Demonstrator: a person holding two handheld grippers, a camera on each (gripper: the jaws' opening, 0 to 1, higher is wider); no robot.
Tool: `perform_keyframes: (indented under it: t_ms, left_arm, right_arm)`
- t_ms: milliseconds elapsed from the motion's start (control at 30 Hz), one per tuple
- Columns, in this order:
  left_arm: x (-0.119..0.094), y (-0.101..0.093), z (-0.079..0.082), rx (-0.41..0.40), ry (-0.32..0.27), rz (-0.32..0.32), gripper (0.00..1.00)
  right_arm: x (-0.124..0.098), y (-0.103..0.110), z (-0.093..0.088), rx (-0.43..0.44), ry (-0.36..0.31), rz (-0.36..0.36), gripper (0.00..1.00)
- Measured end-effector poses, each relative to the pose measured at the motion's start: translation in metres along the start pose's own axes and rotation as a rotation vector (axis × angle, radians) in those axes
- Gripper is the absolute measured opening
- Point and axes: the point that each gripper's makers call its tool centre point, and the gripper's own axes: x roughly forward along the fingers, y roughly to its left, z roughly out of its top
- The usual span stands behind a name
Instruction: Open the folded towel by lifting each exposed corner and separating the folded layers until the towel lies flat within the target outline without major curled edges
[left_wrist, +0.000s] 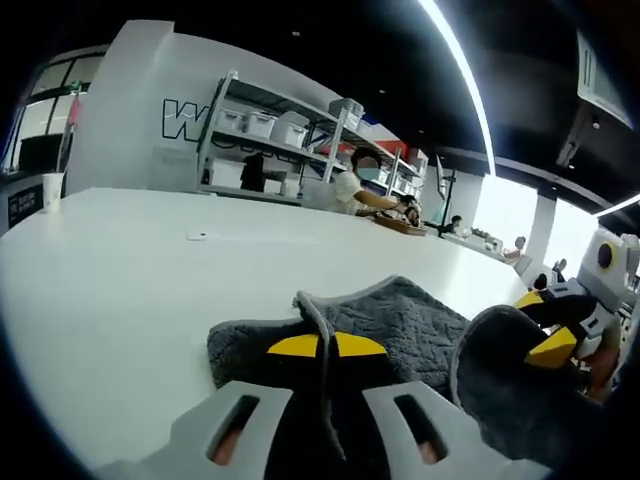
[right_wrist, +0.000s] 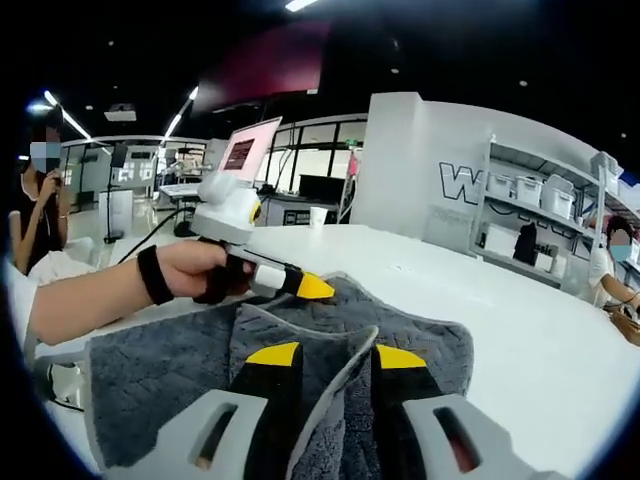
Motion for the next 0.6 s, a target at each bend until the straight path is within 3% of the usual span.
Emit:
perform_keyframes:
  t_ms: [133,467,600]
  left_arm:
    - [0.0002,-0.0006,-0.0003,0.007,0.001,0.002,0.02]
    - [-0.0028,-0.0023,-0.0012,0.017,0.001,0.012,0.02]
    - [-0.0037,-0.0034,-0.0014,0.012,-0.002,0.013,0.02]
  right_arm:
    - [0.0025,-0.0033,-0.0020,0.019,0.007,-0.003,0.19]
    - [0.0017,-0.0021,0.0002,0.046,-0.024,0.020,0.00]
    - [0.0009,-0.0013,-0.0005,0.041,-0.028,0.024,0.00]
